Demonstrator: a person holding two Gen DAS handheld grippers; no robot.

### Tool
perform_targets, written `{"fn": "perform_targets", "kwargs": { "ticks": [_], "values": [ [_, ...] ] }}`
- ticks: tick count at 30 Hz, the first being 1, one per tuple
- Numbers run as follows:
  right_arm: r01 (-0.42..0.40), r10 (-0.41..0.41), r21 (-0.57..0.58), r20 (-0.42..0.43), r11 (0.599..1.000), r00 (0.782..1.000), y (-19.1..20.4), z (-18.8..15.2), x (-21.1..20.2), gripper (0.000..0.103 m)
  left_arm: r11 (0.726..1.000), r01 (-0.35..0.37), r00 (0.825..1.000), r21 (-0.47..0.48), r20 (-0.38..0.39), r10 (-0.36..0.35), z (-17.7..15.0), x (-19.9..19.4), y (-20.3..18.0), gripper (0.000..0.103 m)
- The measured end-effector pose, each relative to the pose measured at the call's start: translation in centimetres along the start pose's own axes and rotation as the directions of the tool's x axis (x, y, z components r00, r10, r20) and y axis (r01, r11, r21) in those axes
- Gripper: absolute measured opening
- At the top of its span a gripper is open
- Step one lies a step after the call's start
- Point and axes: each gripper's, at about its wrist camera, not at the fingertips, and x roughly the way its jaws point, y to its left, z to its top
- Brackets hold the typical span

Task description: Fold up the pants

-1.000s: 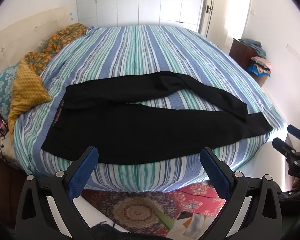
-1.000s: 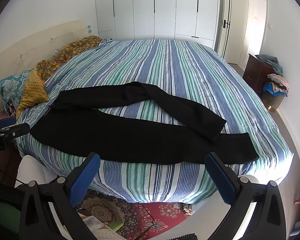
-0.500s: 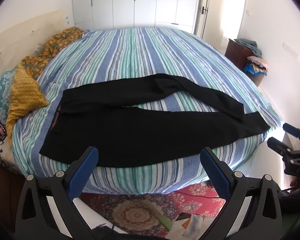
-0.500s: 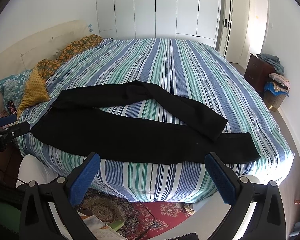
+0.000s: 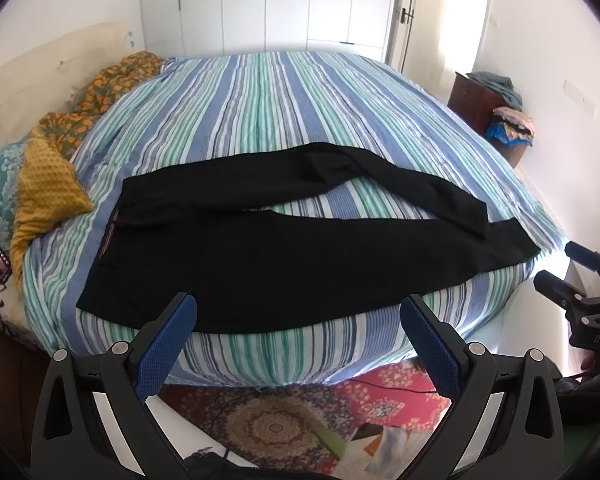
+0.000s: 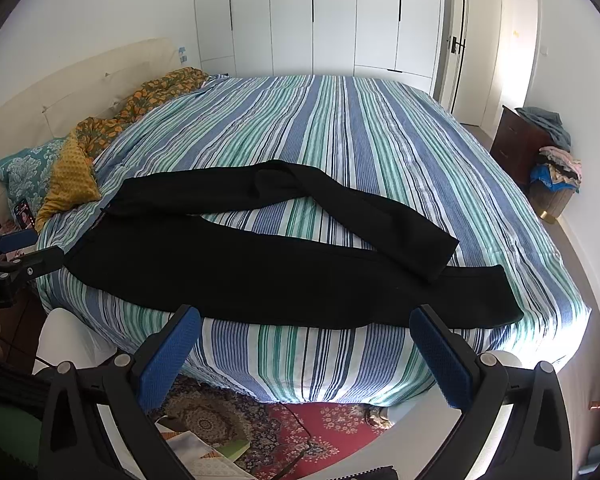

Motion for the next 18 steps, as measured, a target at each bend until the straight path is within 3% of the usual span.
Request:
{"fn": "perform_targets", "kwargs": {
  "ticks": [18],
  "values": [
    [0.002,-0.002,-0.004,-0.010,1.000,1.000,0.19,-0.34,0.53,0.103,1.000,0.000,1.000,0.005,-0.006,0.000,-0.36,0.38,0.10,0.102]
  ]
}}
